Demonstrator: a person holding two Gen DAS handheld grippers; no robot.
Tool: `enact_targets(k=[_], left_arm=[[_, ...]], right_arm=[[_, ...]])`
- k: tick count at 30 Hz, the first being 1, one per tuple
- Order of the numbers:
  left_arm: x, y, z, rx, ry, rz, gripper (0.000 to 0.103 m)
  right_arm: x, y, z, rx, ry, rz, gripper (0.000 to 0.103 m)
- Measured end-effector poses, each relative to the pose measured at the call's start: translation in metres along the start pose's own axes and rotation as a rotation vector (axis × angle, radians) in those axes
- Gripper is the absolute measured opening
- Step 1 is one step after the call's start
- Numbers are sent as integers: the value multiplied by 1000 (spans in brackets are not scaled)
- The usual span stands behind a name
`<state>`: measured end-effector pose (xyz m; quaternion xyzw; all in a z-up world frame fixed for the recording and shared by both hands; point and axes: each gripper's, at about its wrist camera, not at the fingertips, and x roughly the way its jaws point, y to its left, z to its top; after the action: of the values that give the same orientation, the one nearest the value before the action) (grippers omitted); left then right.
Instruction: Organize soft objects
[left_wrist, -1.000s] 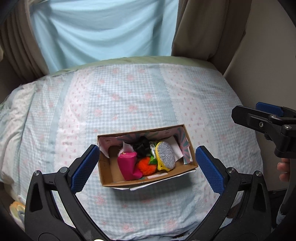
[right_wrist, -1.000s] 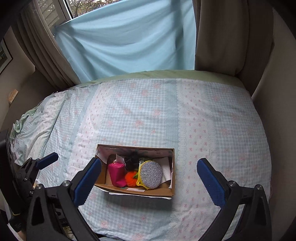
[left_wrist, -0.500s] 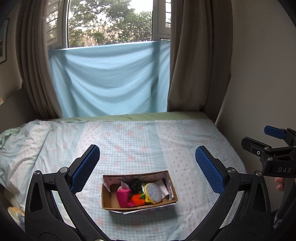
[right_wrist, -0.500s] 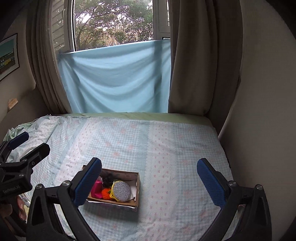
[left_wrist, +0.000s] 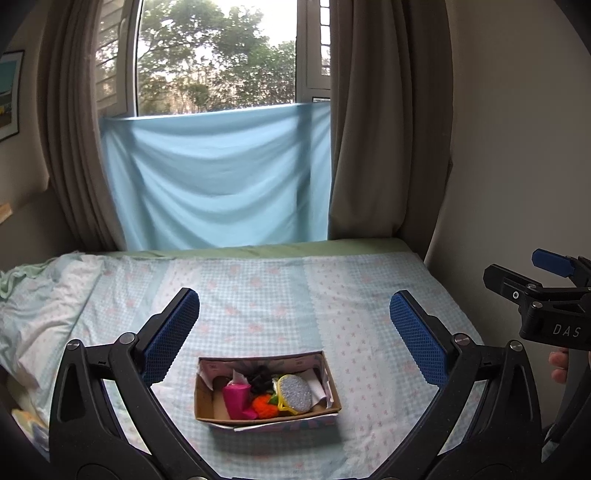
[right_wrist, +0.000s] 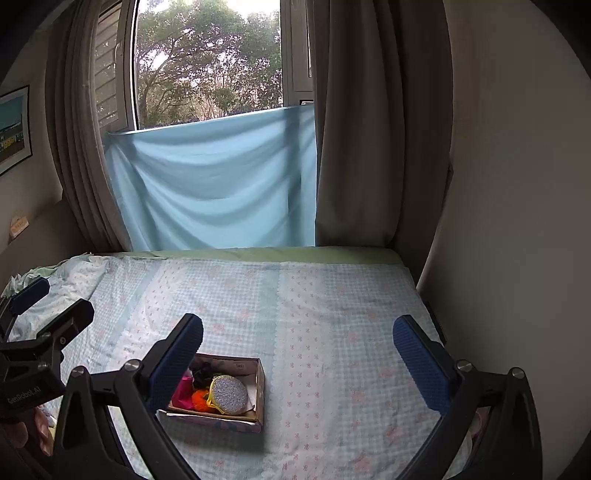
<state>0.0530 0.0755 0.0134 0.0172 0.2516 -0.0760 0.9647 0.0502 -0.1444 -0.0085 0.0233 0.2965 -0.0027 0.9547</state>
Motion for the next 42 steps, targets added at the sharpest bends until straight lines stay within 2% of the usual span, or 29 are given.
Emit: enact_targets(k=[22,42], left_arm=[[1,-2,-3,-12,14,-13,103],[-3,-2,-3,5,-2,18,103]], right_arm=[[0,-2,0,-5,-11,-7,103],[-4,1,2,-5,-17,-13,103]])
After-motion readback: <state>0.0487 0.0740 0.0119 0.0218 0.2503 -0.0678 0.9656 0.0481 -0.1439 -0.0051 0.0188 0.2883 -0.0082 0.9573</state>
